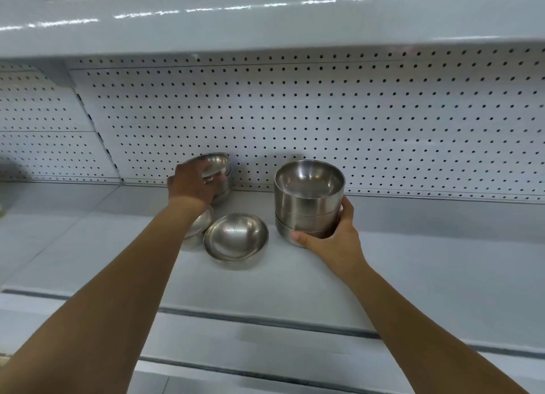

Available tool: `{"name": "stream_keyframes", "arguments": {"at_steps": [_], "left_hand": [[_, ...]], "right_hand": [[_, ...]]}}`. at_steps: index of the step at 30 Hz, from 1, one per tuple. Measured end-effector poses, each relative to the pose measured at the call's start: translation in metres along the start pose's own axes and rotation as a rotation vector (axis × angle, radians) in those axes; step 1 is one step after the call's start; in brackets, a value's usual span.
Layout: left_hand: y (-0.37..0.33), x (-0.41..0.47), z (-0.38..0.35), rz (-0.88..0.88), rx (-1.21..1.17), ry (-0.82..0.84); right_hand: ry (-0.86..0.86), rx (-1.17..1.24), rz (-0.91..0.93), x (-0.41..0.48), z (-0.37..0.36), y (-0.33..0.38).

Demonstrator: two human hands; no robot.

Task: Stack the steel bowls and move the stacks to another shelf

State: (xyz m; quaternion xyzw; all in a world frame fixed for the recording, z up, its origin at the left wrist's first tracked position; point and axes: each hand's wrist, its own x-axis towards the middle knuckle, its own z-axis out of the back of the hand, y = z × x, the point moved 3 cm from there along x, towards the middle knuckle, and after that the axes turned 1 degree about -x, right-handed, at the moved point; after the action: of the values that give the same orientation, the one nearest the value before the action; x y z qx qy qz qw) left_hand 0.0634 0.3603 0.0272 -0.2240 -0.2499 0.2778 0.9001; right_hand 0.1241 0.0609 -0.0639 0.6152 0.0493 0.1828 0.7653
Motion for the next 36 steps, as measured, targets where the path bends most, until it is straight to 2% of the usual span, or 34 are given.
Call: {"name": "stream_keyframes", "arguments": {"at_steps": [3, 6, 15, 19, 24, 29, 33, 36], "left_hand": [[0.004, 0.007, -0.014, -0.037, 0.072, 0.026], [0.014, 0.012, -0.022, 0.018, 0.083, -0.009], [0.006, 0.018, -0.018, 0.043, -0.004, -0.131], [-0.006, 0.014, -0.018, -0.044, -0.054, -0.133], [-0.018, -0.004, -0.020, -0.139, -0.379, 0.006], [-0.028, -0.026, -0.027, -0.128, -0.435, 0.114], [-0.034, -0.038, -0.040, -0.176, -0.323, 0.223], [-0.037, -0.038, -0.050, -0.140, -0.176, 0.303]], "right_hand": [[0.001, -0.002, 0.001, 0.001, -0.001, -0.001], [0.000, 0.002, -0.001, 0.002, -0.001, -0.003], [0.002, 0.013, 0.007, 0.004, -0.001, -0.004], [-0.001, 0.019, 0.008, 0.004, -0.001, -0.004], [-0.058, 0.009, 0.013, 0.003, 0.001, -0.001], [-0.154, 0.031, -0.002, 0.005, 0.006, -0.004], [-0.162, 0.034, -0.009, 0.006, 0.007, -0.006], [-0.156, 0.034, -0.002, 0.006, 0.007, -0.007]]}}
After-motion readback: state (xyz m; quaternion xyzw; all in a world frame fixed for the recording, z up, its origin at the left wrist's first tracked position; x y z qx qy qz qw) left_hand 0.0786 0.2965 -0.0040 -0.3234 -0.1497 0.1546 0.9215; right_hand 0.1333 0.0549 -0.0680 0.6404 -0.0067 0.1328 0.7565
